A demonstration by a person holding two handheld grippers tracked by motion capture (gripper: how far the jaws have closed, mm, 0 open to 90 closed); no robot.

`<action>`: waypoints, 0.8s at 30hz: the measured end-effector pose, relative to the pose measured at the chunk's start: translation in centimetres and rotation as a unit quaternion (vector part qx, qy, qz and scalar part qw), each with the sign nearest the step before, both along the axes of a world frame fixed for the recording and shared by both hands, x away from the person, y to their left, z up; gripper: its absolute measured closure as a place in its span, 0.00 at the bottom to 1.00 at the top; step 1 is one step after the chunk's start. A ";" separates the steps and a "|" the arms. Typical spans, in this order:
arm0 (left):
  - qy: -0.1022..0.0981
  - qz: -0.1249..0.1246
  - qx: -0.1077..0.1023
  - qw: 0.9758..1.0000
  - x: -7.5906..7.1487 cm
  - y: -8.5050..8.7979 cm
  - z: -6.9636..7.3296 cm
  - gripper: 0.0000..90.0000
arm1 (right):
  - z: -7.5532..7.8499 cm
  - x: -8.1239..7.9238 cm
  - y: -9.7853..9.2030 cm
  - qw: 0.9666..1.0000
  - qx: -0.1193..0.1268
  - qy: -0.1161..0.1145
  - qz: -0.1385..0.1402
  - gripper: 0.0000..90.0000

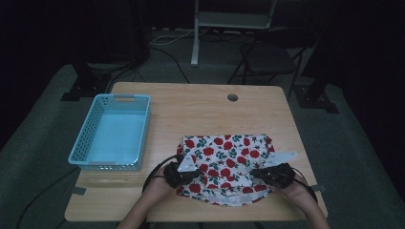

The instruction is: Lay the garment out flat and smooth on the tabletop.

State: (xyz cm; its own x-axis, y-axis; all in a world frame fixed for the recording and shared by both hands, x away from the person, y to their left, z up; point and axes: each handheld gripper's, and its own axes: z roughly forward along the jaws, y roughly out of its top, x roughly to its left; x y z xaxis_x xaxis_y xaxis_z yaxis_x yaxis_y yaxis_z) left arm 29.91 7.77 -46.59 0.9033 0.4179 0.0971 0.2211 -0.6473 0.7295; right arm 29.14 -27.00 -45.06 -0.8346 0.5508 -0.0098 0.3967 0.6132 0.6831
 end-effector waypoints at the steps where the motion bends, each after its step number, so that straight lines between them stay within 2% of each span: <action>1: -0.003 0.003 -0.005 1.000 0.1 0.0 0.4 0.99 | 0.4 0.1 -0.1 1.000 0.008 -0.002 -0.003 0.97; 2: -0.012 0.007 -0.007 1.000 0.2 0.0 0.9 0.99 | 0.8 0.2 -0.3 1.000 0.016 -0.003 -0.005 0.97; 4: -0.018 0.018 -0.013 1.000 0.7 0.1 1.8 0.99 | 1.7 0.4 -0.5 0.999 0.032 -0.005 -0.012 0.97; 7: -0.018 0.043 -0.017 0.999 2.0 -0.1 2.7 0.99 | 2.6 1.7 -0.9 0.997 0.054 0.009 -0.049 0.97; 10: -0.003 0.062 -0.023 0.998 3.7 -0.4 2.8 0.99 | 2.9 3.4 -1.0 0.996 0.052 0.014 -0.075 0.97; 16: 0.022 0.102 -0.022 0.994 6.1 -0.5 1.5 0.99 | 2.0 7.1 -0.6 0.989 0.063 0.059 -0.116 0.97; 18: 0.029 0.110 -0.032 0.993 6.7 -0.4 1.1 0.99 | 1.5 8.1 -0.4 0.988 0.061 0.070 -0.121 0.97; 21: 0.052 0.122 -0.040 0.990 7.6 -0.1 0.7 0.98 | 0.7 9.4 -0.2 0.985 0.061 0.091 -0.133 0.96; 24: 0.072 0.127 -0.040 0.989 8.5 0.0 0.2 0.98 | 0.1 10.3 -0.1 0.983 0.056 0.105 -0.139 0.96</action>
State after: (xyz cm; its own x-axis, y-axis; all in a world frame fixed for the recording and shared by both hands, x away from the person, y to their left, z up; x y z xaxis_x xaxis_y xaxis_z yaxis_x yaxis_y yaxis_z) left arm 38.42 7.75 -46.38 0.7704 0.6341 -0.0669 0.4737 -0.4989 0.7258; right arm 39.39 -27.12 -44.98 -0.6279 0.7462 0.2212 0.6786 0.3858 0.6250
